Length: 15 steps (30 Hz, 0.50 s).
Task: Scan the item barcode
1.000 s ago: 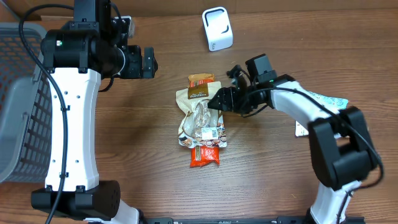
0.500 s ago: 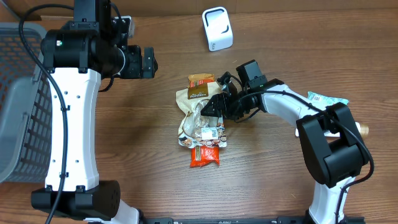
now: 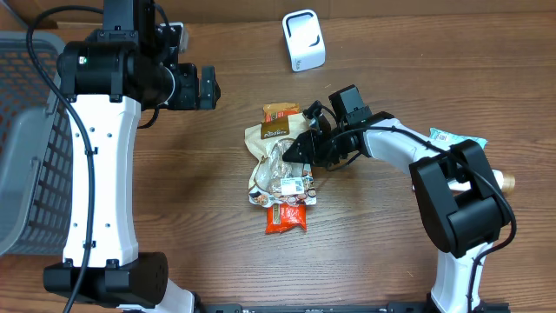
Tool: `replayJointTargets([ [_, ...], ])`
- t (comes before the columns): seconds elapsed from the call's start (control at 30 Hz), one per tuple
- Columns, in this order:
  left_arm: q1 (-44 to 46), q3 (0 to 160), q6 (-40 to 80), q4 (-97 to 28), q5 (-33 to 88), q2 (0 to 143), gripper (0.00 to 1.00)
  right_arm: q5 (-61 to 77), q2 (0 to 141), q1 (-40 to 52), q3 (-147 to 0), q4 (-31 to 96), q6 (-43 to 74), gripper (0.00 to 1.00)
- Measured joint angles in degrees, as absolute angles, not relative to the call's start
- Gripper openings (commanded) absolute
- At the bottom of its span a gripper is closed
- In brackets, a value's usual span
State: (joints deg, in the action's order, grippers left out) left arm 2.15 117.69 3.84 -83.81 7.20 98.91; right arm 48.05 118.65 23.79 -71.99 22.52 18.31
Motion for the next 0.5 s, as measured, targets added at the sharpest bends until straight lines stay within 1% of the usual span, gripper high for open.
replayJointTargets([
  [0.03,2.2,117.7,3.8,-83.8,7.2,98.9,1.00,48.1,118.7,23.8,-72.0,22.4,18.4,0.23],
  [0.07,2.2,117.7,3.8,-83.8,7.2,98.9,0.99,48.1,118.7,23.9,-72.0,22.3,18.3,0.16],
  [0.1,2.2,117.7,3.8,-83.8,7.2,98.9,1.00,48.2,118.7,23.9,-72.0,22.2,18.3,0.12],
  [0.2,2.2,117.7,3.8,-83.8,7.2,98.9,1.00,49.0,118.7,24.1,-72.0,21.6,18.4,0.04],
  [0.5,2.2,117.7,3.8,-83.8,7.2,98.9,1.00,53.0,118.7,23.9,-72.0,18.6,18.0,0.04],
])
